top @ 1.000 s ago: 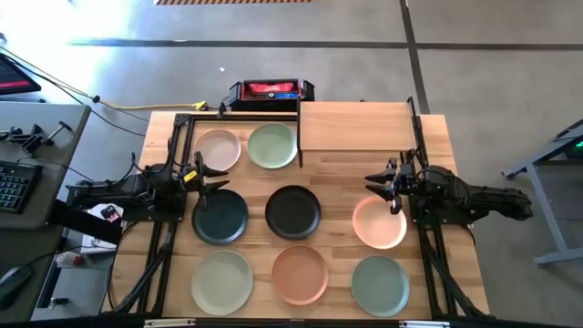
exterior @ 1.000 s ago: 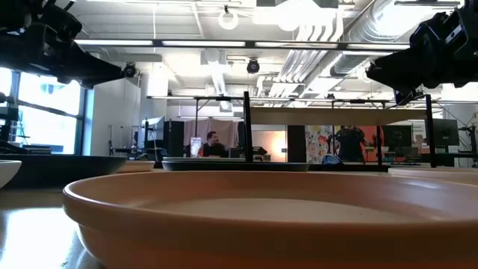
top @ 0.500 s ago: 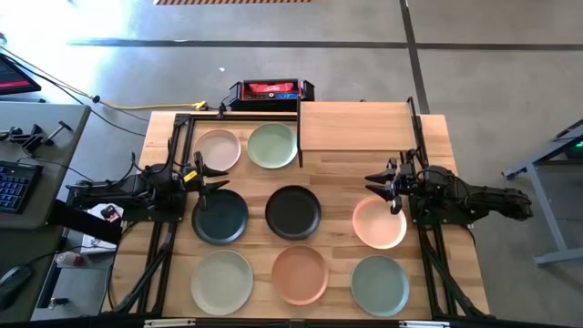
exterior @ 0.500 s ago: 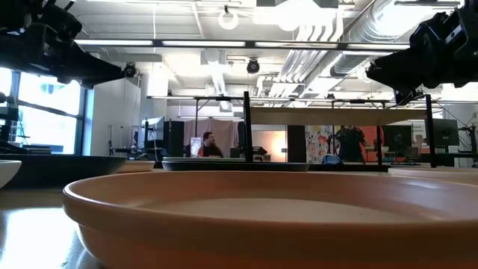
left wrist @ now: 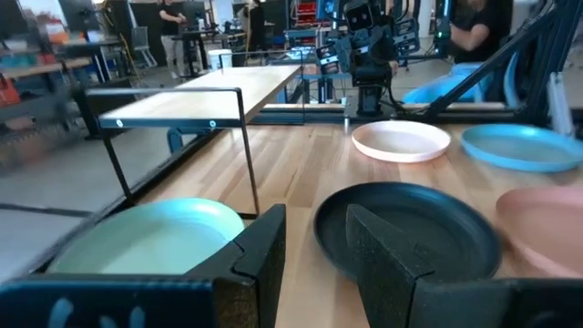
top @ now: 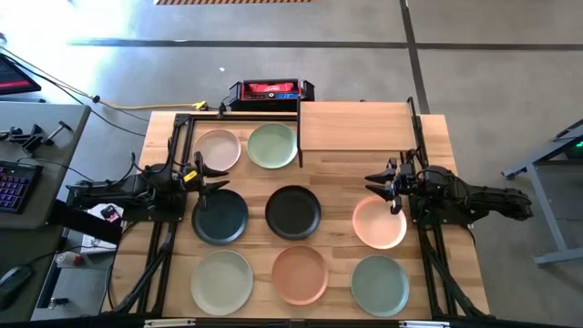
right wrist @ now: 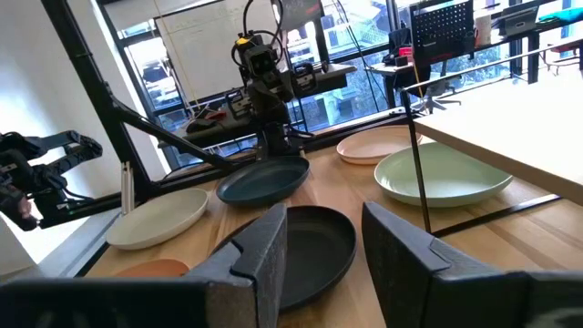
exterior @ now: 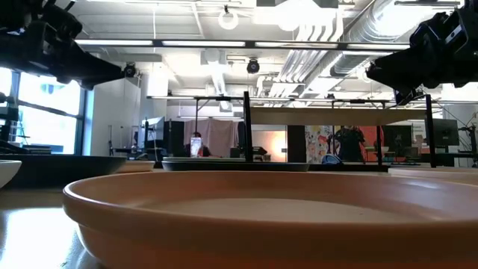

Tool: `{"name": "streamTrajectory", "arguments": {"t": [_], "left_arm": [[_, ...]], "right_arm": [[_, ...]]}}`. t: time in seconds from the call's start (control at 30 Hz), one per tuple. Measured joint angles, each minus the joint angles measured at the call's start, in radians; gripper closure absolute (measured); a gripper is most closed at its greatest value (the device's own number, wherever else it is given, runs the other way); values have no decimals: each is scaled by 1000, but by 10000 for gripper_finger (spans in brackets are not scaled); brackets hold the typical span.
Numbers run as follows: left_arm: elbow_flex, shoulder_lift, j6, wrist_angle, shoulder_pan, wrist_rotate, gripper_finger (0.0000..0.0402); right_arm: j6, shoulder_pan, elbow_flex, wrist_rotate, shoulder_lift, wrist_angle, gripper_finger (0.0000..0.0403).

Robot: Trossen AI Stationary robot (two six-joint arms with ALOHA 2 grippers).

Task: Place and stack plates onto a shelf
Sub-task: Put the light orange plate on the shelf

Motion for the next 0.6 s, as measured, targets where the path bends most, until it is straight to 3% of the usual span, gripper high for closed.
{"name": "streamTrajectory", "arguments": {"t": [0.27, 0.43, 0.6], "left_arm": [[0, 0, -408, 46, 0, -13, 296], [0, 0, -646, 115, 0, -78, 296], [0, 0, -633, 134, 0, -88, 296]], "right_arm": [[0, 0, 0, 0, 0, 0, 275], [3, 0, 0, 0, 0, 0, 275], [97, 0, 0, 0, 0, 0, 275]]}}
